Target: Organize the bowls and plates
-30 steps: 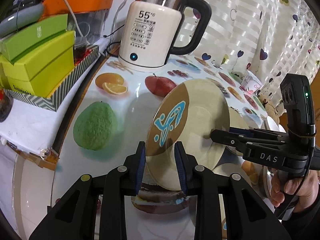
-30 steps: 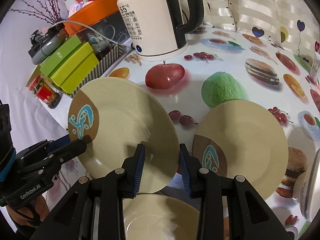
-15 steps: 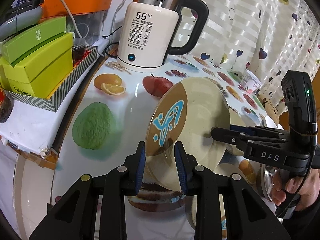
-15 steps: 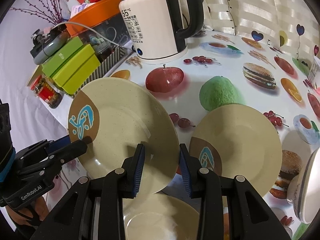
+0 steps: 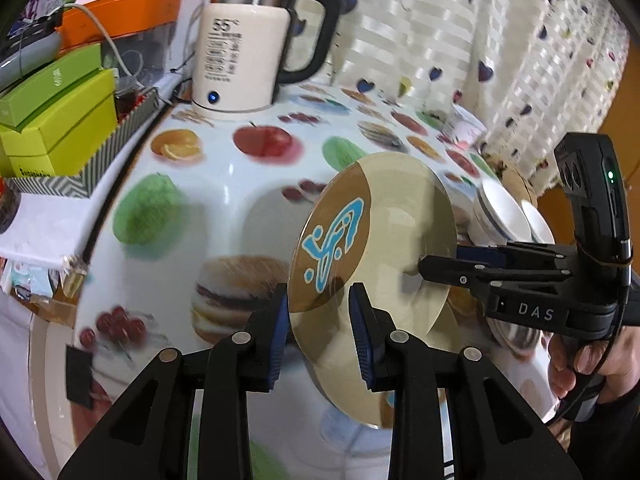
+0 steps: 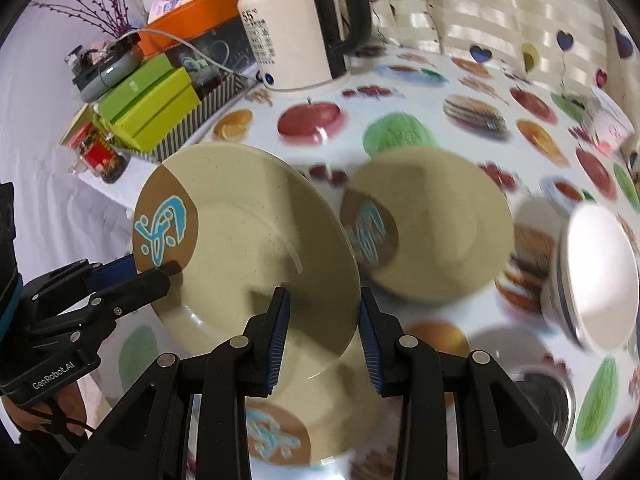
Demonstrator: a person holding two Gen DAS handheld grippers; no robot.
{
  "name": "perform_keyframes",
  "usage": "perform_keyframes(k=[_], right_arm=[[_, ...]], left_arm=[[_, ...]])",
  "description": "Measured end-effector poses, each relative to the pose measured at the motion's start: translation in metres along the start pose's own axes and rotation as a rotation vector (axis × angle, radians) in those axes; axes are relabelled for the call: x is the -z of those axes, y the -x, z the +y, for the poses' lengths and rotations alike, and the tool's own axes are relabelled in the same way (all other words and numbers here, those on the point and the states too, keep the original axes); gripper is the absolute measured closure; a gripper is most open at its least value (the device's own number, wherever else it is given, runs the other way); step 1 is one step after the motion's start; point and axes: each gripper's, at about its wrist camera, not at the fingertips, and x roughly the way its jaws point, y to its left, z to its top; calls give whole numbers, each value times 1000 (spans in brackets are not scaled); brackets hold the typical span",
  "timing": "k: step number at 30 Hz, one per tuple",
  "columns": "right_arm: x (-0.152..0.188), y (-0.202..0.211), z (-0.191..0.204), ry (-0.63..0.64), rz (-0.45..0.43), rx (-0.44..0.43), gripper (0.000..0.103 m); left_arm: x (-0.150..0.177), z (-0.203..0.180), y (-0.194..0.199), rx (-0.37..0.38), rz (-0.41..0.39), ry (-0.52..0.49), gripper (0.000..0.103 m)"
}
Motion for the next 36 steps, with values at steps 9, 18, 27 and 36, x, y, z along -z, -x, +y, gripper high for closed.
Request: perform_keyframes(k=[9, 18, 27, 36], right_arm=[[40, 8, -10, -21, 43, 2, 69], [46, 2, -12, -20, 49, -3, 69], [51, -7, -10, -3, 40, 24, 67], [58, -10, -7, 33, 14, 90, 65]], left_arm=[[26, -21, 0, 18, 45, -15, 73], [30, -17, -8, 11, 60, -3, 73], [40, -18, -22, -16, 82, -10, 73], [49, -27, -25, -46, 69, -40, 73]])
